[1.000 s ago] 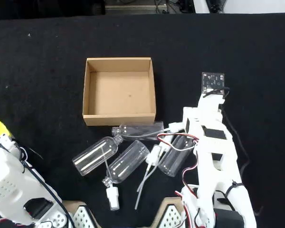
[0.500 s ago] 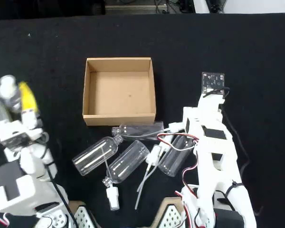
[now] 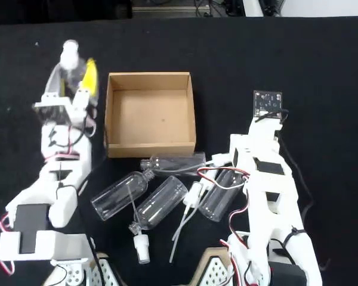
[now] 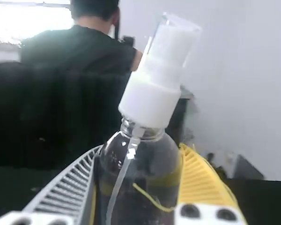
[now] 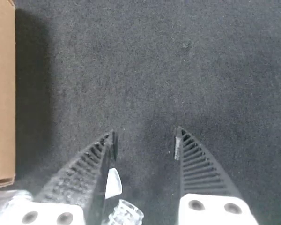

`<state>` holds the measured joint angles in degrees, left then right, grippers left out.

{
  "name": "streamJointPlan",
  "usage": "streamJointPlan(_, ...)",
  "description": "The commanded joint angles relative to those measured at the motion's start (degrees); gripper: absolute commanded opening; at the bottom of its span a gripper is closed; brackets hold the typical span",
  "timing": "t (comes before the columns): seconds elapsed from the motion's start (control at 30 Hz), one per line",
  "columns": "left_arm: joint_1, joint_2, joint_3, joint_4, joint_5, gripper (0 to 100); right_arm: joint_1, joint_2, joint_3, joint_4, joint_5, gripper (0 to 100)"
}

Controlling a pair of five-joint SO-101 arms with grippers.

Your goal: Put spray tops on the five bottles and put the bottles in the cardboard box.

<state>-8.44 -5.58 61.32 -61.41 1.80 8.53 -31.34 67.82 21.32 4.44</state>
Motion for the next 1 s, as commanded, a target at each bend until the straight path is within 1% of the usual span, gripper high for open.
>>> streamJointPlan(0.0,4.79,-2.11,-11.47,11.25,6.59,3,0.62,-2.42,-0.48,-1.41,-0.09,17.3)
streamJointPlan(0.1,6.55,-0.09,-15.25,16.26,9.85,3,0.62,-2.42,-0.48,-1.41,-0.09,17.3)
streamJointPlan(0.17,7.16,3.08,-17.10,16.18,9.67,3,0.62,-2.42,-0.48,-1.41,-0.09,17.3)
streamJointPlan(0.23,7.43,7.30,-18.42,14.68,8.00,3,0.62,-2.42,-0.48,-1.41,-0.09,17.3)
streamJointPlan(0.3,7.96,11.78,-18.51,10.90,5.19,3,0.62,-2.42,-0.48,-1.41,-0.09,17.3)
streamJointPlan(0.4,8.48,19.34,-18.51,1.05,1.49,3,0.62,-2.42,-0.48,-1.41,-0.09,17.3)
streamJointPlan(0.47,8.57,23.82,-18.95,-4.84,1.05,3,0.62,-2.51,-0.48,-1.41,-0.09,17.3)
streamJointPlan(0.53,8.57,27.34,-19.91,-7.30,1.05,3,0.62,-2.59,-0.48,-1.41,-0.09,17.3)
streamJointPlan(0.63,8.31,29.89,-22.11,-5.71,1.05,3,0.62,-2.68,-0.48,-1.41,-0.09,17.3)
streamJointPlan(0.9,9.80,30.33,-23.78,0.70,0.62,3,0.62,-2.77,-0.48,-1.41,-0.09,17.3)
streamJointPlan(0.97,9.80,30.86,-25.01,2.90,0.62,6,0.70,-2.77,-0.48,-1.41,-0.09,17.3)
